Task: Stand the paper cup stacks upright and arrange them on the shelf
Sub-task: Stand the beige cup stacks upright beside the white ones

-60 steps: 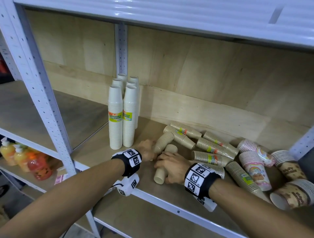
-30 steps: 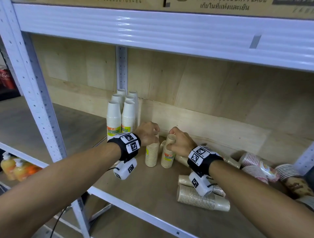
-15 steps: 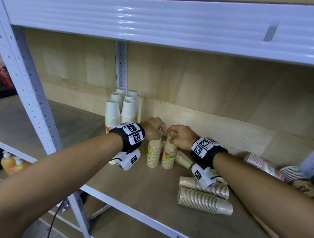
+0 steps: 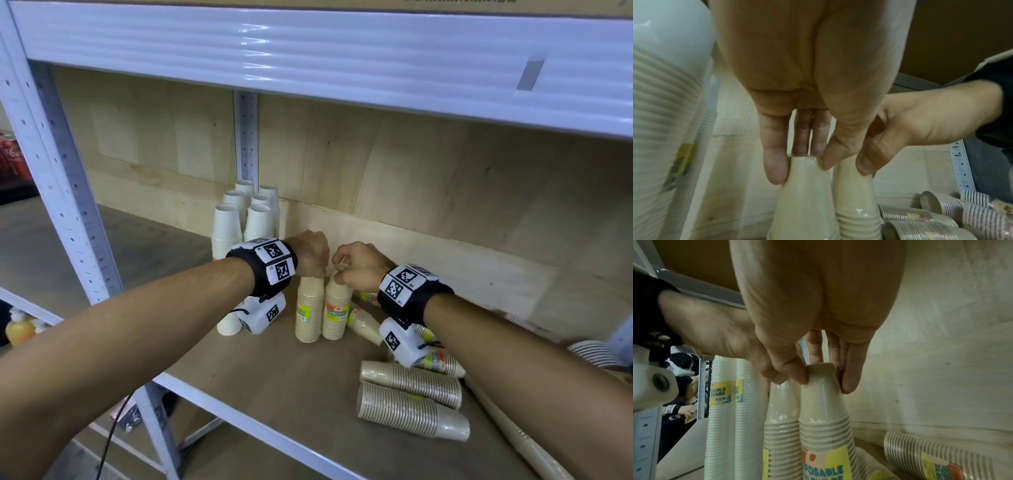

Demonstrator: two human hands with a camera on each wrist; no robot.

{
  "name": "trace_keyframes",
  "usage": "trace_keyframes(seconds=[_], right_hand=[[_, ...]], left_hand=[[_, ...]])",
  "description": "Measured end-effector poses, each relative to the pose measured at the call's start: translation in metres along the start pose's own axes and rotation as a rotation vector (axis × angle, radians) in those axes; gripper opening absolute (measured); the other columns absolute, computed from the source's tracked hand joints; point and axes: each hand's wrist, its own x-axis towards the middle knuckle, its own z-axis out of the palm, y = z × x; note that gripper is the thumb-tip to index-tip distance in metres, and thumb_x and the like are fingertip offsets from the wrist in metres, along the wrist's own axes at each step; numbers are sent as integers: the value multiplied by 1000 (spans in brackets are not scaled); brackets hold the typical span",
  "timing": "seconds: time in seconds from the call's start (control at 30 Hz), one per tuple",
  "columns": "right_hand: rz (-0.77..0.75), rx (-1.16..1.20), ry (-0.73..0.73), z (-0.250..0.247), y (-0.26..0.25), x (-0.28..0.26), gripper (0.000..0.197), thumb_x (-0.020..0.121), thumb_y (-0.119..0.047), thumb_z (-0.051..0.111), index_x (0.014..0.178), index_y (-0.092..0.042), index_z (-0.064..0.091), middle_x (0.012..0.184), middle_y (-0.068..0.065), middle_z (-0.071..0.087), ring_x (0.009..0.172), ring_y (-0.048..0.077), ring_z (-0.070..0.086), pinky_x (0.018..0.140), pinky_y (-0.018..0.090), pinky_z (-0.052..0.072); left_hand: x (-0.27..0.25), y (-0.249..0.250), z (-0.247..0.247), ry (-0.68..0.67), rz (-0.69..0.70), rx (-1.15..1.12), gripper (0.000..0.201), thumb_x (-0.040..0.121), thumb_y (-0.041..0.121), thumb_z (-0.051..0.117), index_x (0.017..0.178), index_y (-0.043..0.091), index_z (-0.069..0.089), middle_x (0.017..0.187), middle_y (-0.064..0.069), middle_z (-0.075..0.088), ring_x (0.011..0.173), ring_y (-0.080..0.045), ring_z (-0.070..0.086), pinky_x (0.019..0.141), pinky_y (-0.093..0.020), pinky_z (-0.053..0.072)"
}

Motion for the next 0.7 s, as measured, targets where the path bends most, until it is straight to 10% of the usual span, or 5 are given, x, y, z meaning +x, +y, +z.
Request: trace_keyframes(seconds=[0.3, 0.5, 0.7], right_hand=[[-8, 108, 120, -22, -11, 18, 25, 79, -21, 72, 103, -16, 69, 85, -2, 58, 83, 20, 58, 60, 23, 44], [9, 146, 188, -23, -10, 42, 25, 78, -22, 70, 102, -20, 67, 95, 4, 63, 87, 24, 60, 68, 25, 41], [22, 119, 186, -12, -2, 60, 34, 79, -19, 71, 112, -18, 66, 113, 9, 65, 101, 28, 62, 79, 28, 49]], left_hand=[[16, 9, -29, 144, -139, 82, 38, 86, 22, 65, 60, 13, 40, 92, -11, 60, 79, -22, 56, 62, -29, 44], [28, 17, -38, 184, -267, 82, 30, 86, 11, 65, 114, 1, 58, 117, -15, 63, 106, -28, 64, 82, -35, 55], [43, 10, -26, 244, -324, 67, 31, 91, 11, 59, 120, 2, 54, 122, -14, 60, 108, -28, 63, 86, -33, 54]])
